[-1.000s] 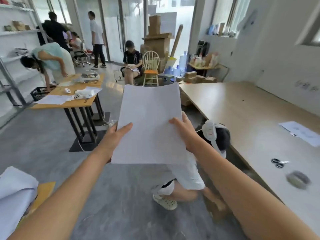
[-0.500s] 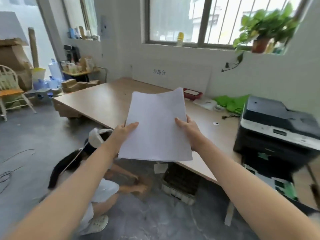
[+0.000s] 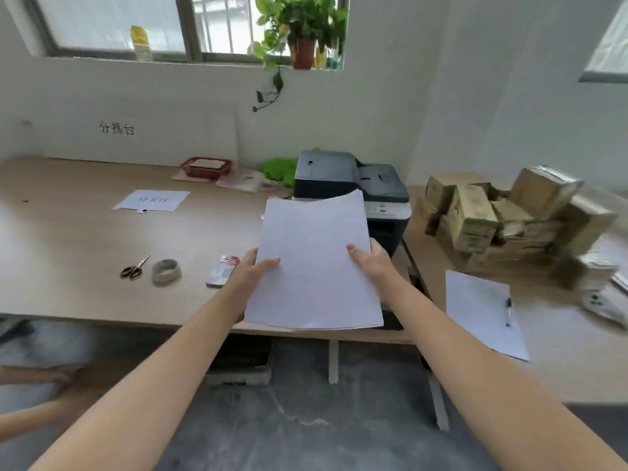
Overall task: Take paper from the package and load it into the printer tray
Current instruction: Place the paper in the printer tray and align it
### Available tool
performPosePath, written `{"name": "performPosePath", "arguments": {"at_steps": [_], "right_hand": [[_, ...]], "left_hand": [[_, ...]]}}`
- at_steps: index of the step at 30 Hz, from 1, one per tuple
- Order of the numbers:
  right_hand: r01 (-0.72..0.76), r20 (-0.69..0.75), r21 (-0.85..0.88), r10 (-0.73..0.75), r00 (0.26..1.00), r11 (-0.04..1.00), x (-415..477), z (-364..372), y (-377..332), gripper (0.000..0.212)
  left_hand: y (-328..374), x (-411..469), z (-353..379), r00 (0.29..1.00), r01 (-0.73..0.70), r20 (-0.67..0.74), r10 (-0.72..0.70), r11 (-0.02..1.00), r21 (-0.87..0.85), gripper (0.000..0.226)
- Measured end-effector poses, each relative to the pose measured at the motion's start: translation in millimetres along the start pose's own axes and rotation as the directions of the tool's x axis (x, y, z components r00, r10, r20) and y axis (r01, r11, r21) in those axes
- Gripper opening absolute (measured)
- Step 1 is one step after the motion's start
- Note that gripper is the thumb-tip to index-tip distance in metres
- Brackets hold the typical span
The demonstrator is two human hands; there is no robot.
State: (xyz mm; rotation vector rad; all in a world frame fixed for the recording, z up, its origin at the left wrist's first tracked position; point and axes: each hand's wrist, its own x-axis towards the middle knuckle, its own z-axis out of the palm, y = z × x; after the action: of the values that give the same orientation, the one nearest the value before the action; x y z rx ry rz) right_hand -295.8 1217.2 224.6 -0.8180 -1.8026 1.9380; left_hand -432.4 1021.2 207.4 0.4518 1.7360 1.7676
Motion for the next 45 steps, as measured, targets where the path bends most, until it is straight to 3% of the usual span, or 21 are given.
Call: {"name": "performPosePath", "arguments": {"at_steps": [8, 14, 24, 31, 38, 45], "right_hand": [[-0.147, -0.124, 0.003, 0.146, 0.982, 0.989, 34, -53, 60, 0.032], [-0.323, -0.21, -0.04, 0.308, 0.928, 0.946, 71, -72, 102, 0.029], [-0.484, -0.273, 0.086, 0.488, 0.829, 0.871, 149, -86, 142, 0.026], [-0.586, -0.255, 0.046, 0.577, 0.776, 0.809, 206, -107, 170, 0.03], [-0.591, -0.182, 0.043, 0.588, 0.788, 0.805, 262, -126, 180, 0.027], [-0.606, -0.17, -0.016, 0.595, 0.786, 0.795, 311, -133, 180, 0.055]], "left_hand": [[-55, 60, 47, 0.989, 0.131, 0.053, -0.137, 0.986, 0.106, 0.028], [-110, 114, 68, 0.938, 0.317, 0.119, -0.326, 0.944, 0.088, 0.026], [-140, 201, 76, 0.887, 0.437, 0.083, -0.454, 0.884, 0.168, 0.025], [-169, 242, 94, 0.845, 0.529, -0.04, -0.533, 0.824, 0.206, 0.021], [-178, 275, 121, 0.878, 0.468, -0.211, -0.43, 0.863, 0.191, 0.019], [-185, 303, 129, 0.886, 0.417, -0.288, -0.363, 0.895, 0.157, 0.025]]}}
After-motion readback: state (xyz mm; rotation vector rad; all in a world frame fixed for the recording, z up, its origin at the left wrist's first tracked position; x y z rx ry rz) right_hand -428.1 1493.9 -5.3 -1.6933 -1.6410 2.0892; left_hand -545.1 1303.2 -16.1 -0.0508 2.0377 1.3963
